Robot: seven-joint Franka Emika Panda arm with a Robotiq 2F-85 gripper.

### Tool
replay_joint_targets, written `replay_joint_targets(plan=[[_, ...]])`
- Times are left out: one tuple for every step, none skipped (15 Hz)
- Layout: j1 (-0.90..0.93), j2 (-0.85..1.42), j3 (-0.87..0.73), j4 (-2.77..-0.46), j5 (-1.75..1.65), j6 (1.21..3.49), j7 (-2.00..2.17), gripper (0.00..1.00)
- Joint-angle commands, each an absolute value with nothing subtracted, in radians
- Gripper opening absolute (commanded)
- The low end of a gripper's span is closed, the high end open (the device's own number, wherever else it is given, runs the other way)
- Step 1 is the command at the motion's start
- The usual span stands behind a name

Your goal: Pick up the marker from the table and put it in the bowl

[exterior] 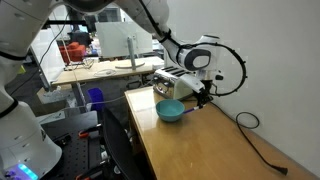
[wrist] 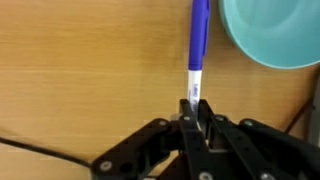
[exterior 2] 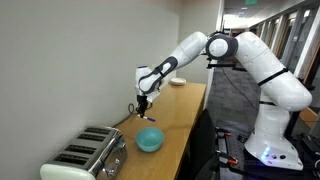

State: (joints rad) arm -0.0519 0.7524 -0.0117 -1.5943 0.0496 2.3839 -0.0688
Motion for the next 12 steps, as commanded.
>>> replay_joint_targets(plan=[[-0.035, 0.632, 0.025, -1.753, 0.032, 2.415, -0.118, 0.03], [-0.027, 0.611, 0.038, -1.780, 0.028, 2.417, -0.129, 0.03], [-0.024, 0.582, 0.053, -1.819, 0.026, 2.428, -0.158, 0.03], [-0.017, 0.558, 0.063, -1.853, 0.023, 2.435, -0.172, 0.03], [-0.011, 0.537, 0.073, -1.881, 0.024, 2.440, -0.187, 0.03], [-0.009, 0.515, 0.084, -1.917, 0.027, 2.457, -0.203, 0.03], [-0.009, 0.491, 0.093, -1.961, 0.027, 2.486, -0.228, 0.03], [-0.007, 0.484, 0.102, -1.982, 0.032, 2.508, -0.239, 0.03], [-0.014, 0.469, 0.115, -2.019, 0.039, 2.541, -0.268, 0.03], [-0.015, 0.467, 0.127, -2.039, 0.046, 2.568, -0.284, 0.03], [-0.018, 0.463, 0.135, -2.060, 0.046, 2.592, -0.300, 0.03], [-0.020, 0.462, 0.142, -2.075, 0.045, 2.609, -0.315, 0.03]])
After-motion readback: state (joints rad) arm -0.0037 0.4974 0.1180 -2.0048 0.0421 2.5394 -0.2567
